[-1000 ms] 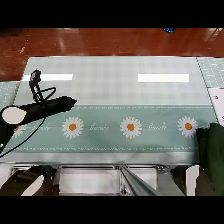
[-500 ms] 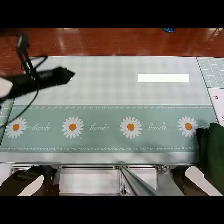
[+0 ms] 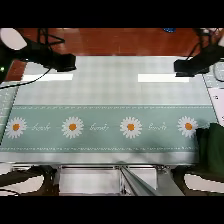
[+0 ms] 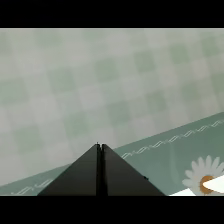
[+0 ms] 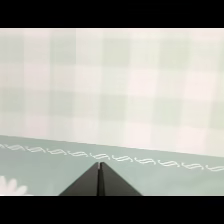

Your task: Fold the shirts.

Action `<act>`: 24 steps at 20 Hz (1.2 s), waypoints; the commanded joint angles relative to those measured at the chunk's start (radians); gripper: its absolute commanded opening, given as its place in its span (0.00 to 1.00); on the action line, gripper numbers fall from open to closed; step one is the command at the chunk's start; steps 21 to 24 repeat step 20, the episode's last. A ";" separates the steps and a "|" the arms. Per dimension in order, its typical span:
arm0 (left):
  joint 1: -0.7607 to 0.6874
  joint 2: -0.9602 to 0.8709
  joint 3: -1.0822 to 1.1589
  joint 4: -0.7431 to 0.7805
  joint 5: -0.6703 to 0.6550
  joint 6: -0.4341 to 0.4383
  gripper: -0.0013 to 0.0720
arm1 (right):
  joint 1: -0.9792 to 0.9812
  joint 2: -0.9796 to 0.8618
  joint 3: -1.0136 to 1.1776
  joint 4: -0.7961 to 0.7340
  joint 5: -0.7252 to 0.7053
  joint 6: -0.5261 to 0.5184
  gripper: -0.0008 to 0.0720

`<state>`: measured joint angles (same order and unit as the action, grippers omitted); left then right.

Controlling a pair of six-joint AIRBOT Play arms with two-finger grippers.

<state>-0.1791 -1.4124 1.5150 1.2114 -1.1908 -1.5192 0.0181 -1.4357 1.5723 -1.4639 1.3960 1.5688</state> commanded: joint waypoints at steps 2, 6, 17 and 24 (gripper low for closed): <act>-0.002 -0.076 0.024 0.099 -0.073 -0.095 0.04 | 0.104 -0.078 0.006 -0.143 0.003 -0.009 0.04; -0.002 -0.076 0.024 0.098 -0.099 -0.091 0.04 | 0.104 -0.073 0.006 -0.143 -0.004 -0.010 0.04; -0.002 -0.087 0.024 0.098 -0.100 -0.091 0.04 | 0.104 -0.073 0.006 -0.143 -0.005 -0.010 0.04; -0.002 -0.087 0.024 0.098 -0.100 -0.091 0.04 | 0.104 -0.073 0.006 -0.143 -0.005 -0.010 0.04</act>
